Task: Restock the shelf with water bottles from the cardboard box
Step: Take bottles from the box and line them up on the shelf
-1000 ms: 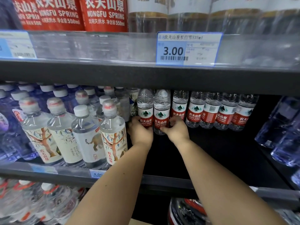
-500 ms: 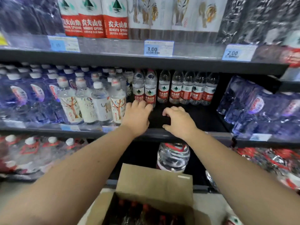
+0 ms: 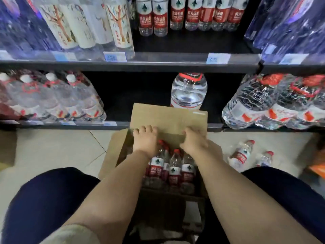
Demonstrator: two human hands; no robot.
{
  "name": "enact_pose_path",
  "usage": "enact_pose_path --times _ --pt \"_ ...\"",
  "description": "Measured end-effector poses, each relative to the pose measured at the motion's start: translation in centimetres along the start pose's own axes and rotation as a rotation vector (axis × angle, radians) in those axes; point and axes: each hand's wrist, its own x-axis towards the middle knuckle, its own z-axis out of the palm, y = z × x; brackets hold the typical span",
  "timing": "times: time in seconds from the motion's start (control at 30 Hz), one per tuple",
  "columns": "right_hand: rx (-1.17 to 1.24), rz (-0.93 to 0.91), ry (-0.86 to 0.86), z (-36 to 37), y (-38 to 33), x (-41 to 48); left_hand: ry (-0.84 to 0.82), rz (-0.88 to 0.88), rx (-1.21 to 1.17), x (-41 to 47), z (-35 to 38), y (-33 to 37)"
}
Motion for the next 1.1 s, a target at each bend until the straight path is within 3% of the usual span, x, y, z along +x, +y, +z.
enact_pose_path --times 0.13,0.4,0.5,0.77,0.97,1.1 --pt "0.238 0.246 -0.141 8.0 1.4 -0.3 -0.153 -0.172 -0.185 -2.1 7.3 1.0" --pt "0.664 0.341 -0.308 16.7 -1.4 -0.1 -0.234 -0.460 -0.422 -3.7 13.7 -2.2" --pt "0.721 0.398 -0.320 17.8 -2.3 0.1 -0.272 -0.541 -0.573 -3.8 14.6 -3.1" --pt "0.762 0.463 -0.327 21.2 -3.5 0.8 -0.380 -0.588 -0.607 -3.6 14.9 -2.1" --pt "0.767 0.470 -0.459 19.2 0.2 0.8 -0.402 -0.596 -0.684 -3.7 15.3 -2.2" --pt "0.752 0.442 -0.478 19.7 1.2 0.6 -0.411 -0.678 -0.943 -4.0 15.6 -1.3"
